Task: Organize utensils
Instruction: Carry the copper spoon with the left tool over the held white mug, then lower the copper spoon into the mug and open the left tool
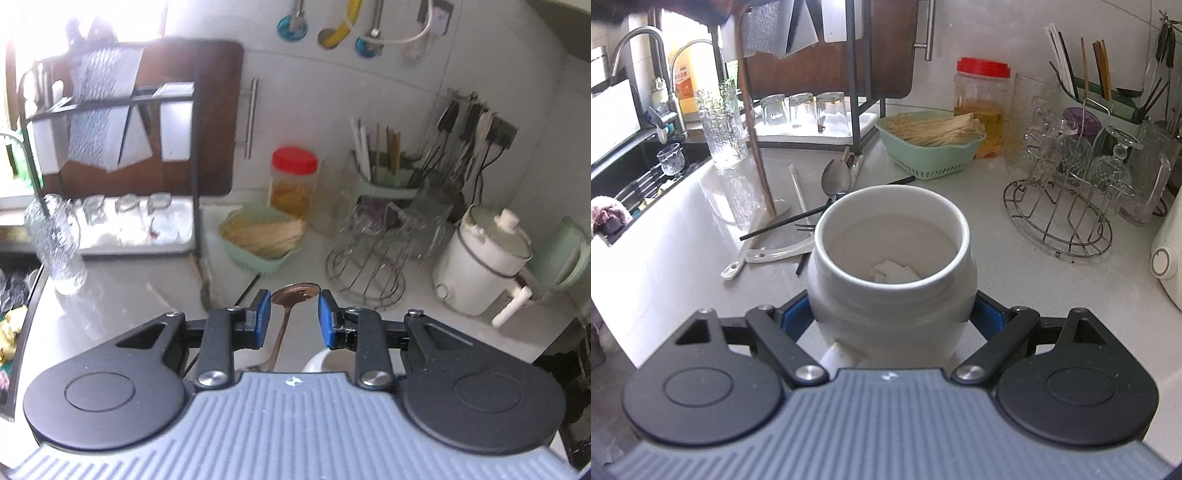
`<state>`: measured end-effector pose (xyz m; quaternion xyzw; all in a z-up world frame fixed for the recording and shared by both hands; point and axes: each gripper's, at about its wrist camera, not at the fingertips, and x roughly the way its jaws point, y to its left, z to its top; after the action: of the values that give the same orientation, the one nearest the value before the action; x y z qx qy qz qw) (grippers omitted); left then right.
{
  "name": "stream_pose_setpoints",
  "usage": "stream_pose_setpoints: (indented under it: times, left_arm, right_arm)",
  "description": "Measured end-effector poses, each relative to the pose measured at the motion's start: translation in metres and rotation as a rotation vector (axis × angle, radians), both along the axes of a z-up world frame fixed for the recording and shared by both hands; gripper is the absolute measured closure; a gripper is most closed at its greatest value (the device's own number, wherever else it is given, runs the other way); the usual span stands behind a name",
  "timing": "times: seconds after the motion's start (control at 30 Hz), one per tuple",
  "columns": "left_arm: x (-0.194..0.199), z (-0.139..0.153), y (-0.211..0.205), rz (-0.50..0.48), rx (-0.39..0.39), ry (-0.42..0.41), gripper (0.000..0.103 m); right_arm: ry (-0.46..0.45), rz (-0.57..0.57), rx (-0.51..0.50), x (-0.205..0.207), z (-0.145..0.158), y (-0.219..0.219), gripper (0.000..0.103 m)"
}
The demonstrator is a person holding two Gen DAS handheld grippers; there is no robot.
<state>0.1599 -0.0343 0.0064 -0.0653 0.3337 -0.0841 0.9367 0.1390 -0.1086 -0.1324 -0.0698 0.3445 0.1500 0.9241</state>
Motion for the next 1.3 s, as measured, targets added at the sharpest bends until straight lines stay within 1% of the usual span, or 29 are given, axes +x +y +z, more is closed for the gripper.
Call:
stream_pose_setpoints:
  times: [0.2,0.27,0.33,0.4,0.7,0.8,0.93,1.03,1.2,1.3]
  left_arm:
    - [0.005,0.020,-0.018,-0.042,-0.049,-0.049,0.071]
    - [0.006,0.024,-0.027,-0.066,-0.048,-0.065,0.071]
    - [0.010,0.023,-0.037,-0.090,-0.040,-0.062,0.071]
    - [0.014,0.016,-0.045,-0.113,-0.036,-0.042,0.071]
    - [0.031,-0.029,-0.056,-0.190,-0.003,0.103,0.071]
    - [0.040,-0.042,-0.055,-0.216,0.023,0.170,0.071]
    - [0.056,-0.055,-0.049,-0.262,0.000,0.295,0.071]
    - [0.067,-0.062,-0.049,-0.288,0.024,0.369,0.072]
    - [0.077,-0.067,-0.053,-0.321,0.052,0.439,0.073]
    - [0.084,-0.073,-0.058,-0.336,0.074,0.466,0.073]
  right_arm:
    - [0.008,0.012,0.005,0.000,0.001,-0.002,0.012]
    - [0.006,0.018,-0.001,0.000,0.001,-0.002,0.012]
    - [0.010,0.022,0.000,0.001,0.001,-0.002,0.012]
    - [0.013,0.023,-0.002,0.001,0.001,-0.002,0.012]
    - [0.002,0.011,0.009,-0.001,0.000,-0.003,0.012]
    - [-0.004,0.005,0.007,-0.001,0.000,-0.002,0.012]
    - [-0.014,0.004,0.004,0.000,-0.001,-0.001,0.012]
    - [-0.016,0.005,0.003,0.001,-0.001,0.001,0.012]
    - [-0.018,0.011,0.003,0.004,-0.001,0.002,0.012]
    - [-0.020,0.014,0.004,0.005,-0.001,0.003,0.012]
